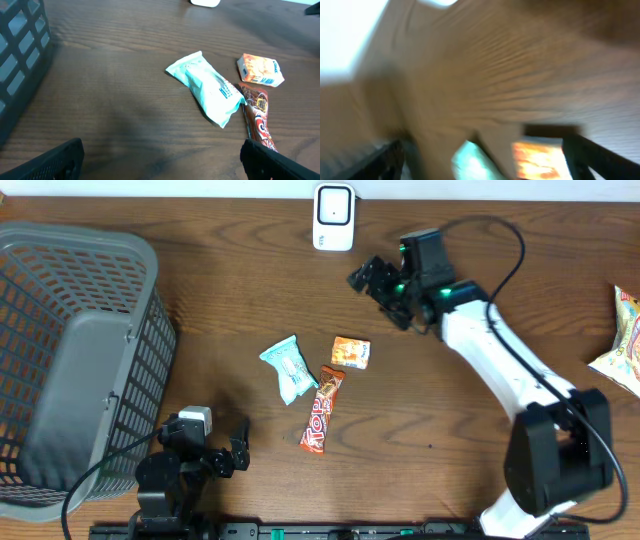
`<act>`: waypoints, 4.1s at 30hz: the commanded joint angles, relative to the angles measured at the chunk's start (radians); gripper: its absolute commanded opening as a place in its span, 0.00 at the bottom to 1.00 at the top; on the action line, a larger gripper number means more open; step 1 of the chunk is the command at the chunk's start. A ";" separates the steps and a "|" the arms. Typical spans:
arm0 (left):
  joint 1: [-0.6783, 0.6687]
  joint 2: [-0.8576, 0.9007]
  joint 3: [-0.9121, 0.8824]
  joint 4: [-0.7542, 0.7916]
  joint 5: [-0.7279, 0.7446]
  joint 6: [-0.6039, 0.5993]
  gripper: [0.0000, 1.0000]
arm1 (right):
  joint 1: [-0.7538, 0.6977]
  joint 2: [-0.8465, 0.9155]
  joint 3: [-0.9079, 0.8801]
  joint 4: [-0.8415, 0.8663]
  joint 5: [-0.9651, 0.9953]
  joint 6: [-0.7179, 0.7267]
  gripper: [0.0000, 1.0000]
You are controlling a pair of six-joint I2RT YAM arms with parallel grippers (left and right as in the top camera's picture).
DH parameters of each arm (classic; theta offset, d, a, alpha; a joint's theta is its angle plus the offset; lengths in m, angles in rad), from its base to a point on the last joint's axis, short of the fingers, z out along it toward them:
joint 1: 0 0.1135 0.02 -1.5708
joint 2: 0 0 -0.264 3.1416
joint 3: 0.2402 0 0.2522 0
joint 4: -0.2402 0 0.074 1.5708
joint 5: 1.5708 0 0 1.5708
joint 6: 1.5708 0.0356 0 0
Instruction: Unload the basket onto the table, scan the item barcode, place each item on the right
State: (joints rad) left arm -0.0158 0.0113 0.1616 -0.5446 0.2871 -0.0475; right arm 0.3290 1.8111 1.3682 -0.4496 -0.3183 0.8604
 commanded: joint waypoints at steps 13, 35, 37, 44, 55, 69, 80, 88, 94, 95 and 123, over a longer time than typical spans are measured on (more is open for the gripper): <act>0.003 -0.002 -0.010 -0.012 0.012 0.010 1.00 | -0.014 0.089 -0.127 -0.004 -0.264 -1.096 0.83; 0.003 -0.002 -0.010 -0.012 0.012 0.010 1.00 | -0.029 0.277 -0.132 0.027 -0.283 -1.046 0.16; 0.003 -0.002 -0.010 -0.012 0.012 0.010 1.00 | -0.031 0.277 -0.132 0.027 -0.283 -1.007 0.01; 0.003 -0.002 -0.010 -0.012 0.012 0.010 1.00 | -0.080 0.237 -0.080 -0.024 -0.542 -0.779 0.01; 0.003 -0.002 -0.010 -0.012 0.012 0.010 1.00 | -0.192 0.186 -0.072 -0.304 -1.244 -0.817 0.01; 0.003 -0.002 -0.010 -0.012 0.012 0.010 1.00 | -0.200 0.172 -0.080 -1.253 -1.018 -1.827 0.01; 0.003 -0.002 -0.010 -0.012 0.012 0.010 1.00 | -0.196 0.170 -0.080 -1.253 -0.996 -1.846 0.01; 0.003 -0.002 -0.010 -0.012 0.012 0.010 1.00 | -0.196 0.170 -0.080 -1.252 -1.034 -1.872 0.01; 0.003 -0.002 -0.010 -0.012 0.012 0.010 1.00 | -0.196 0.170 -0.080 -1.239 -1.034 -1.872 0.01; 0.003 -0.002 -0.010 -0.012 0.012 0.010 1.00 | -0.196 0.170 -0.080 -1.227 -1.034 -1.872 0.01; 0.003 -0.002 -0.010 -0.012 0.012 0.010 1.00 | -0.059 0.170 -0.077 -0.492 -0.861 -1.231 0.01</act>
State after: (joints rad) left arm -0.0158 0.0113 0.1616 -0.5449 0.2871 -0.0475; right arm 0.2672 2.0071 1.2858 -0.9440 -1.1801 -0.4007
